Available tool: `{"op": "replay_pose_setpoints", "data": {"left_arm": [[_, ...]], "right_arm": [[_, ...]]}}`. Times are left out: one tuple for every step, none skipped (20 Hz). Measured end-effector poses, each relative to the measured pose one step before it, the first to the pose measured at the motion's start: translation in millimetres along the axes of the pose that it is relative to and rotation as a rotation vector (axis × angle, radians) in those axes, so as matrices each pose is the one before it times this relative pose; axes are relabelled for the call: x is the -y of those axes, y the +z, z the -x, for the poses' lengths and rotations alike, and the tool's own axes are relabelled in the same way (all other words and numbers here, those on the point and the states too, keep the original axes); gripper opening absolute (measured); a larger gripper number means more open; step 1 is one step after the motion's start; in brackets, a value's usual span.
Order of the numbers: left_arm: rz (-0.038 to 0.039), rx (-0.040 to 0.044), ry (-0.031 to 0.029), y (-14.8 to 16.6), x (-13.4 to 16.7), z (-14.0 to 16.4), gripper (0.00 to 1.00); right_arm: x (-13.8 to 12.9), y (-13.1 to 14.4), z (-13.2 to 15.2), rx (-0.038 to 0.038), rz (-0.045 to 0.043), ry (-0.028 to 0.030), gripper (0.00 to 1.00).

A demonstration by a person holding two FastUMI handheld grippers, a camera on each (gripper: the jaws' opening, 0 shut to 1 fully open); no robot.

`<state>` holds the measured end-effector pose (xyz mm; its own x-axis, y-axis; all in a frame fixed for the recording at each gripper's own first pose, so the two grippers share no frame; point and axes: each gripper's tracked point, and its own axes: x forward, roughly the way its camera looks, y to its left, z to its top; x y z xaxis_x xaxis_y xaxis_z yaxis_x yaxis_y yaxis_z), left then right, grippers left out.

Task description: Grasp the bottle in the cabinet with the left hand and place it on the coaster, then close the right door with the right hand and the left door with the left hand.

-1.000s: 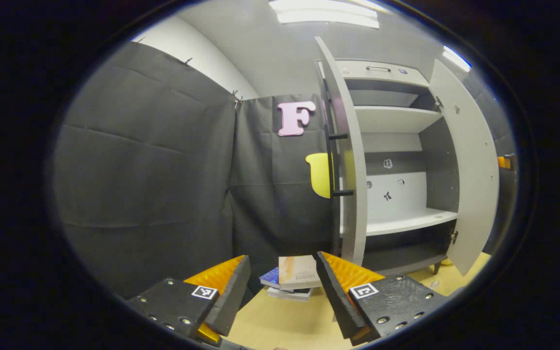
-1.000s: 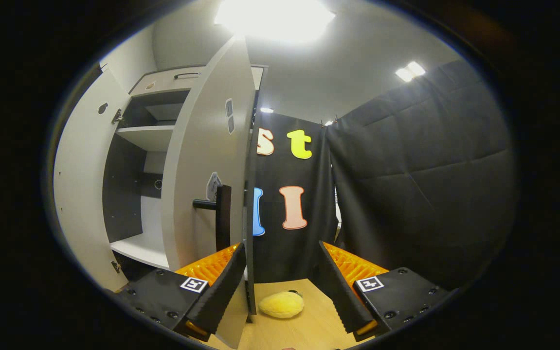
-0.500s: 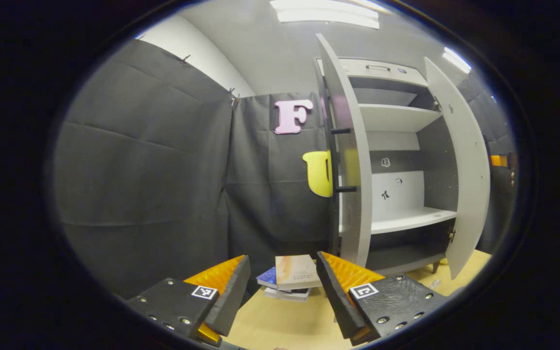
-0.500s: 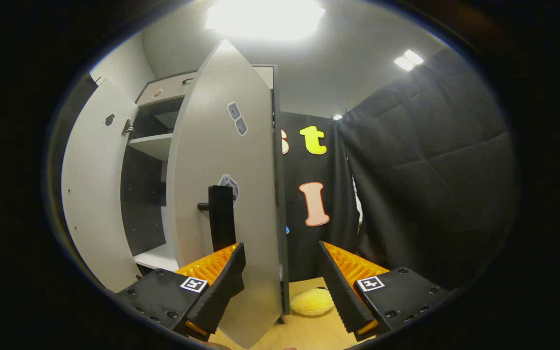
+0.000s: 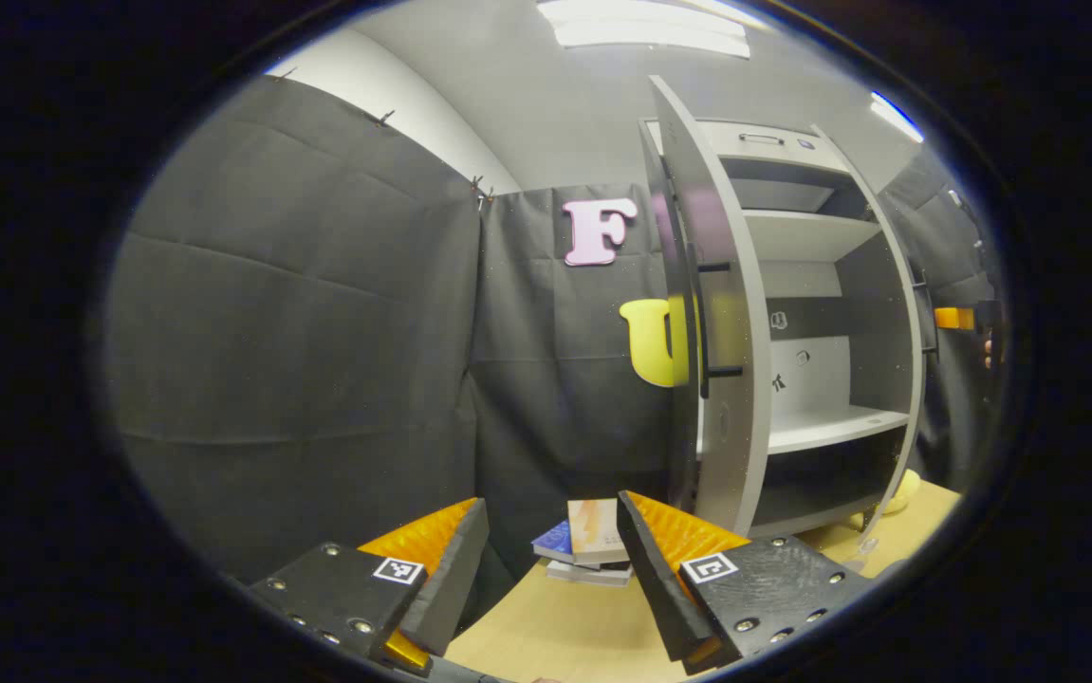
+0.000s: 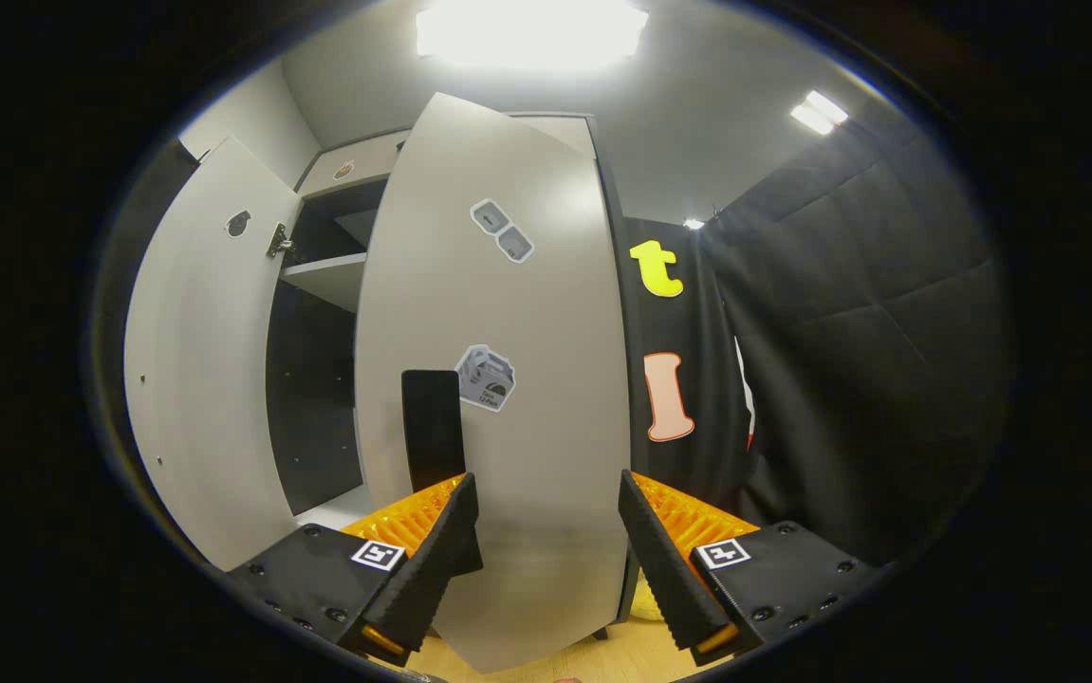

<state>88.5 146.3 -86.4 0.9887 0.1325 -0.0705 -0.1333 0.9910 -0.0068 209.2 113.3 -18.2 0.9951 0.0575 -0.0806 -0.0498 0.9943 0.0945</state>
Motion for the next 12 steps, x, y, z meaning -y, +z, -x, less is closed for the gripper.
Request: {"op": "replay_pose_setpoints", "data": {"left_arm": [[0.00325,-0.00107,0.00582,0.92,-3.87,1.8,0.89],[0.00351,-0.00132,0.00619,-0.67,-0.88,0.17,0.89],[0.00298,-0.00166,0.00192,-0.45,-0.21,-1.34,0.89],[0.00177,-0.00114,-0.00009,1.33,-0.24,-0.95,0.89],[-0.0001,-0.0032,-0.00148,1.23,0.11,-1.34,0.89],[-0.00199,-0.0089,-0.00375,-0.74,1.99,-2.98,0.89],[-0.00096,-0.00449,-0.00407,0.69,1.81,-3.6,0.89],[0.00049,-0.00245,-0.00336,3.24,0.62,-4.11,0.89],[0.00379,0.00222,-0.00319,4.31,0.52,-4.9,0.89],[0.00852,0.00258,-0.00362,7.42,2.18,-7.3,0.89],[0.01068,0.00338,-0.00775,8.08,2.67,-9.31,0.89],[0.00688,0.00046,-0.00261,6.7,2.74,-8.46,0.89]], "right_arm": [[-1.05,-0.45,-1.24,-0.00164,0.00555,0.00402,0.96],[-1.04,-0.08,-1.45,-0.00002,0.0063,0.00368,0.96],[0.65,0.36,0.03,-0.00003,0.00357,0.00138,0.96],[0.28,-0.37,1.09,-0.00093,0.00141,-0.00078,0.95],[2.84,0.01,1.64,-0.0008,0.00126,-0.00784,0.96],[3.22,0.21,2.67,-0.00061,0.00201,-0.00323,0.95],[3.62,0.16,3.16,-0.00013,0.00354,-0.0026,0.95],[5.2,-1.16,3.69,-0.00036,0.00687,-0.00622,0.96],[6.32,-1.26,4.26,-0.00092,0.0097,-0.00868,0.96],[7.18,-1.67,4.95,-0.00148,0.00875,-0.01147,0.96],[8.21,-2.51,5.34,-0.00375,0.00497,-0.01205,0.95],[9.26,-4.02,7.63,-0.00543,0.00278,-0.01302,0.95]]}}
